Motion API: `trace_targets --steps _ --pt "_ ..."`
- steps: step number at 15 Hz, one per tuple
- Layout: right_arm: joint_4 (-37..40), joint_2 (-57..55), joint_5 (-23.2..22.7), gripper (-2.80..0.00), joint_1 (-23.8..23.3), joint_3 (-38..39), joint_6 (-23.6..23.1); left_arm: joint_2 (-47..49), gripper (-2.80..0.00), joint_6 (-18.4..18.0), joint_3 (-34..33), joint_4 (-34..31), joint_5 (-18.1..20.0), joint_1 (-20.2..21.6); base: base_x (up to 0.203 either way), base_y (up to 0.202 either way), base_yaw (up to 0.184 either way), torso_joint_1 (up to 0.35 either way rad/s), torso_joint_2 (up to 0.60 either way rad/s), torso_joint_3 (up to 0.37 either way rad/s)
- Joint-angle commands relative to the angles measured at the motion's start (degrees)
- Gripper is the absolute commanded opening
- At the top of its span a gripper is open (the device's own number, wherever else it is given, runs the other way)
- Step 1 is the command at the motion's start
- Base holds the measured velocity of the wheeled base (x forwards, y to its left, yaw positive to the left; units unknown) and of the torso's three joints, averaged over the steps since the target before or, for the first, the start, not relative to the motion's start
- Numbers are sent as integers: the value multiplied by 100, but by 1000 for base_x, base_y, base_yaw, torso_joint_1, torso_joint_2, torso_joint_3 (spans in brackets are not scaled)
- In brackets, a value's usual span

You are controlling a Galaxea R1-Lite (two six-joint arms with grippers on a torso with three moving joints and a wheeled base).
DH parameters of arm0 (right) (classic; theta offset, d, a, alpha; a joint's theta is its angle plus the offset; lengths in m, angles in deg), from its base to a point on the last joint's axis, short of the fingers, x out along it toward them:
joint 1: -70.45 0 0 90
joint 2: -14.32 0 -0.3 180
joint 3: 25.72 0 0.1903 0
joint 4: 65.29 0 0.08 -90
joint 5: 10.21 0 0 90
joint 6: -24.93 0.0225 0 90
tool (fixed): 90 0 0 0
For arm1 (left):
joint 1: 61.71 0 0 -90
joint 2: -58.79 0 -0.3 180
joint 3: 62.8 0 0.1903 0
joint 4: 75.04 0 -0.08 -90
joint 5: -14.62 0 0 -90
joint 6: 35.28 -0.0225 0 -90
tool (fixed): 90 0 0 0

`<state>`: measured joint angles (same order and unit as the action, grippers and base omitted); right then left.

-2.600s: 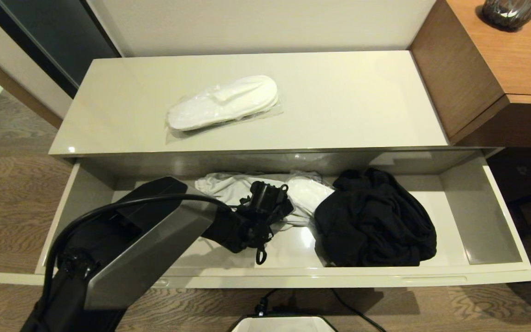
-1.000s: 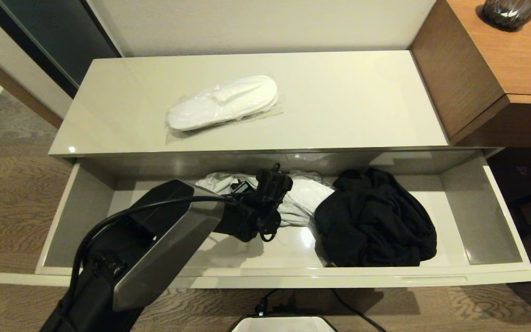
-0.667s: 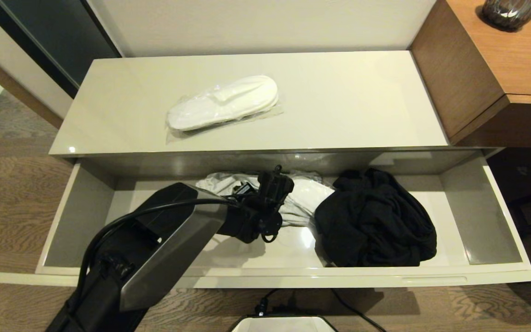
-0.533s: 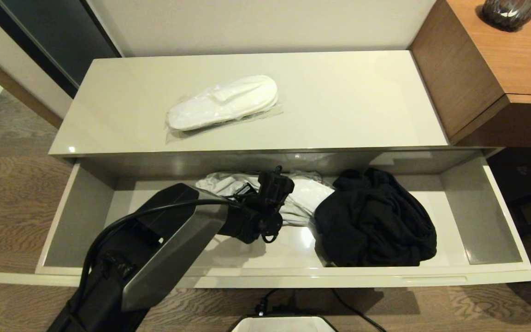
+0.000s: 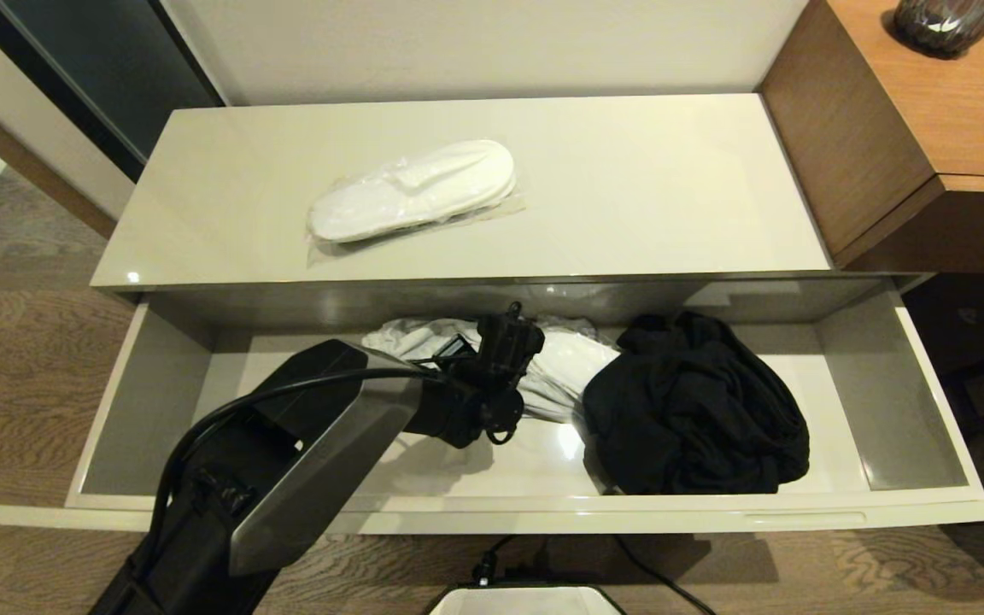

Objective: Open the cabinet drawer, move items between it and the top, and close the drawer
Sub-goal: Take out the shorts from the drawer

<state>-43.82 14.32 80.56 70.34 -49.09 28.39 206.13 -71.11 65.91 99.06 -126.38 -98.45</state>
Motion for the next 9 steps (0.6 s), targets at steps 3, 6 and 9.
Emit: trace_targets --steps 3,6,9 --pt "-3 -9 2 -280 2 0 5 -92 -280 -12 13 38 -24 -8 0 0 0 0 0 0" --pt "-3 -9 2 -280 2 0 5 -293 -280 -8 -54 18 -11 -74 0 0 0 0 0 0" --pt "-3 -9 2 -280 2 0 -3 -825 -280 4 -293 -29 -6 -300 0 0 0 0 0 0"
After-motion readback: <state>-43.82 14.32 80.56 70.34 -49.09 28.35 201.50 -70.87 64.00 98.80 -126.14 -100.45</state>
